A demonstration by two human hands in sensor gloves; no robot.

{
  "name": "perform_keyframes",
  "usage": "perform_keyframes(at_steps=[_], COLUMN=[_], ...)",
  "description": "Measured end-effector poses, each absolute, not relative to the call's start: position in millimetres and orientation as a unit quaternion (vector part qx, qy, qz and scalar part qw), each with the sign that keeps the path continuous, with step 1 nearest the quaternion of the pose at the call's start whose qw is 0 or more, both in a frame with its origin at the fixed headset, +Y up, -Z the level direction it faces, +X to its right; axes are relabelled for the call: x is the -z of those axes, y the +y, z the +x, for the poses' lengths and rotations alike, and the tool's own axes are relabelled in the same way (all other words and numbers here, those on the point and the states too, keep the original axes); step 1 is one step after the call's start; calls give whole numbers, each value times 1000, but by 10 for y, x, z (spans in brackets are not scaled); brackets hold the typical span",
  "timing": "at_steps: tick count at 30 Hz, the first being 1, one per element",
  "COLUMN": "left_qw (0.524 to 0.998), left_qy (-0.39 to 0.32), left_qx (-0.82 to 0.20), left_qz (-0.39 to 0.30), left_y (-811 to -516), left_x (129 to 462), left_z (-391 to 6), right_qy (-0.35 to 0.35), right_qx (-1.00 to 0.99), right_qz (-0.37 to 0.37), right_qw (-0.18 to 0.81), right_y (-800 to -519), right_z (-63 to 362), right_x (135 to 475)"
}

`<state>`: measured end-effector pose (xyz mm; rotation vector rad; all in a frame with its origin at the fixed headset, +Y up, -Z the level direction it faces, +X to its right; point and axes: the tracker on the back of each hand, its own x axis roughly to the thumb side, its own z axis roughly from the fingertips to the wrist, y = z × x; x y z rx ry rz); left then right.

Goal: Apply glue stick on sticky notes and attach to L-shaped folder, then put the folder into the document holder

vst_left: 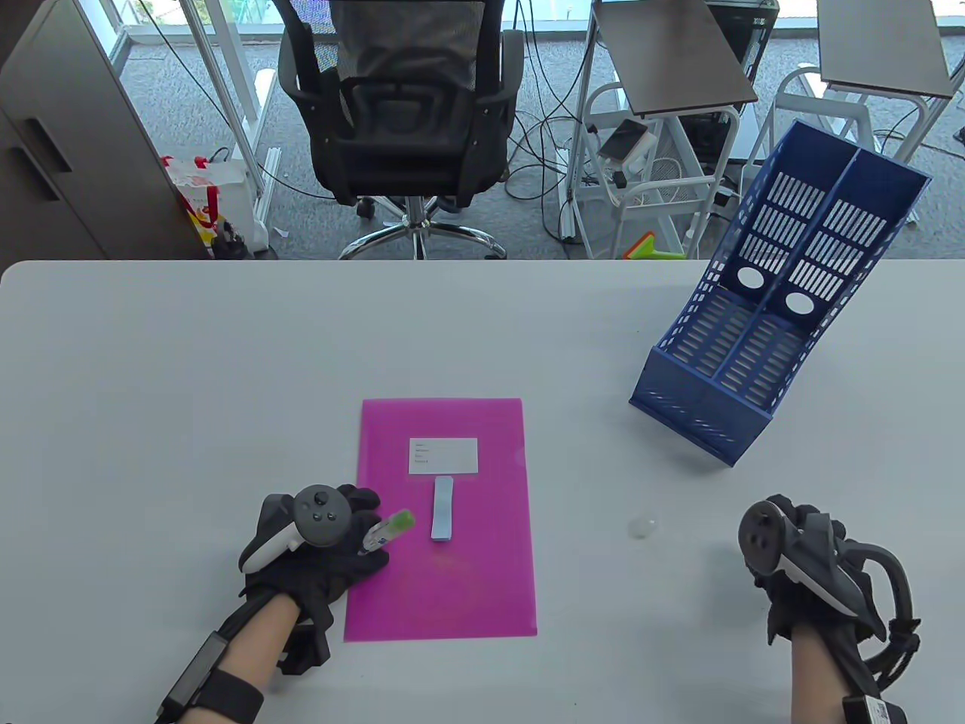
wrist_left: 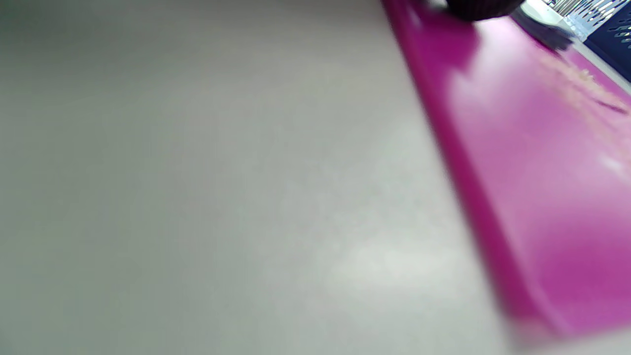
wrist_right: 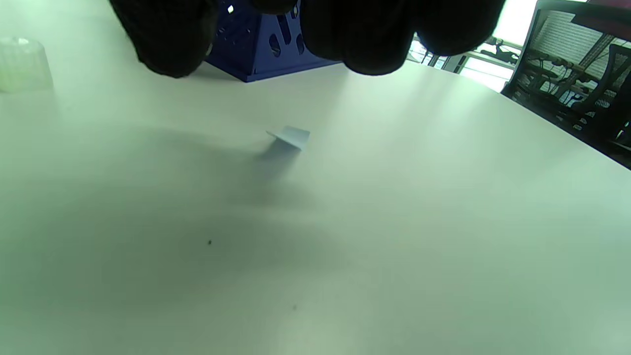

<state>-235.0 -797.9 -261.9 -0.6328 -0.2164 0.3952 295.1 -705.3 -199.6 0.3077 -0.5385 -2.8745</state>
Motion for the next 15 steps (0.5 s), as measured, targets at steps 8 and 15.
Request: perform_keyframes(at_steps=[8, 15], left_qw=[927, 929], left_qy=[-105, -110], left_qx=[-191, -184], left_qz=[-306, -301], left_y=[-7977, -7970], left_x=[2612, 2590], left_z=[-2349, -2334], right_qy=[-145, -86], right_qx=[966, 971], right_qz=[125, 141], right_qw=[175, 175], right_y=[-7376, -7421], right_z=[3033, 3109], right_x=[1980, 1956])
